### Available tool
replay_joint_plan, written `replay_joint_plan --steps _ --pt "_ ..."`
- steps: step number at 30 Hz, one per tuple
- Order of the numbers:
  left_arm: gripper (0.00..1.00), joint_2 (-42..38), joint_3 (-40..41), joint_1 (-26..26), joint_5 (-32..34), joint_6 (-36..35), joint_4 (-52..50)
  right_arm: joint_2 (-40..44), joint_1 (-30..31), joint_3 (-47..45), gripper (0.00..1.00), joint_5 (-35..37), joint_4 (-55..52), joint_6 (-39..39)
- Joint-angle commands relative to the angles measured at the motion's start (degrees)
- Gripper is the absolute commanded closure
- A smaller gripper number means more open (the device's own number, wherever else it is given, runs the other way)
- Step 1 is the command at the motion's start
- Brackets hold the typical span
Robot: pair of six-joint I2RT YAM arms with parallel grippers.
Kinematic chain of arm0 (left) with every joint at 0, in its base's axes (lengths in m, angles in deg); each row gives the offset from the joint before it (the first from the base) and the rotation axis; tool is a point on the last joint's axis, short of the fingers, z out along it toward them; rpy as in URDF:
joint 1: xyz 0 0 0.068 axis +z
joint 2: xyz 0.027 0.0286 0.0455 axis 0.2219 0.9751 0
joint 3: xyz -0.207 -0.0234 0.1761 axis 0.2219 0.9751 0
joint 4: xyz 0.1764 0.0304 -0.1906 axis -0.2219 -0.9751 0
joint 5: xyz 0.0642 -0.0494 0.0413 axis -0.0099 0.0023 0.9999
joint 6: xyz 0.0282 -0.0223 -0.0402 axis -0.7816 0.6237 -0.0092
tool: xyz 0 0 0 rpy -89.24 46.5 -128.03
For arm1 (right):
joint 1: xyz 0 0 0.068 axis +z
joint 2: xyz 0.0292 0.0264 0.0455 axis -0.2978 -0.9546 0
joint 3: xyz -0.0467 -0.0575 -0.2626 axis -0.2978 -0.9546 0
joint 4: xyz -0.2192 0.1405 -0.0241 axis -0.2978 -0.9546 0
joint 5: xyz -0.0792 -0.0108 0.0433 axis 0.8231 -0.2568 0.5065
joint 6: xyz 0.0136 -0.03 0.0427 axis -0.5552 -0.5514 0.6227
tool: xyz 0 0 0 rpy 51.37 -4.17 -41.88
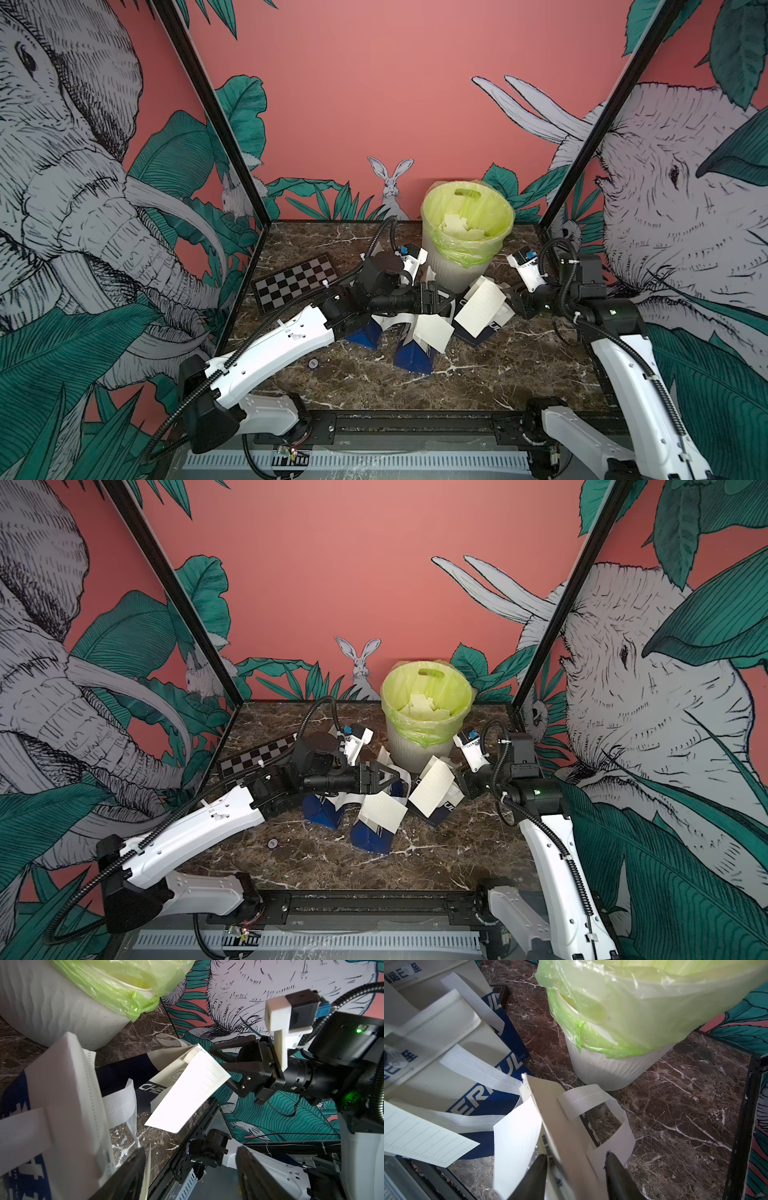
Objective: Shred takeout receipts and throw away
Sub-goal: Pick up the takeout bag from the center of the board.
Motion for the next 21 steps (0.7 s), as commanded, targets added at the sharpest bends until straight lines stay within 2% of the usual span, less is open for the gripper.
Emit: replay_joint_plan --steps 1,10,13,16,19,21 --pt "0.29 0.31 -1.17 -0.29 0.35 0.12 0.25 0.83 0.26 0.36 0.55 -2.06 -0.32 -2.13" --pt "0.29 0.94 -2.43 -0.26 -0.49 -0.29 -0.12 2.57 0.26 -4.14 0.56 -5.25 -0.46 1.33" --pt "0.29 0.9 -2.7 -0.3 -0.64 -0.39 -0.21 1.54 0.26 -3.9 0.67 -4.93 -0.11 2.97" --pt "0.3 0.93 -3.92 -0.46 -0.03 -1.47 -1.25 0.66 0.26 -3.02 0.83 -5.28 0.22 5.25" --pt "0.31 1.55 -6.9 -1.14 0.89 -5.82 -4.16 0.23 0.26 -1.88 1.0 -5.05 -0.16 9.27" --pt "0.31 2.09 -9.07 -1.68 1.41 -9.8 -6.28 0.34 0.26 -1.08 1.0 -3.81 -0.49 13.39"
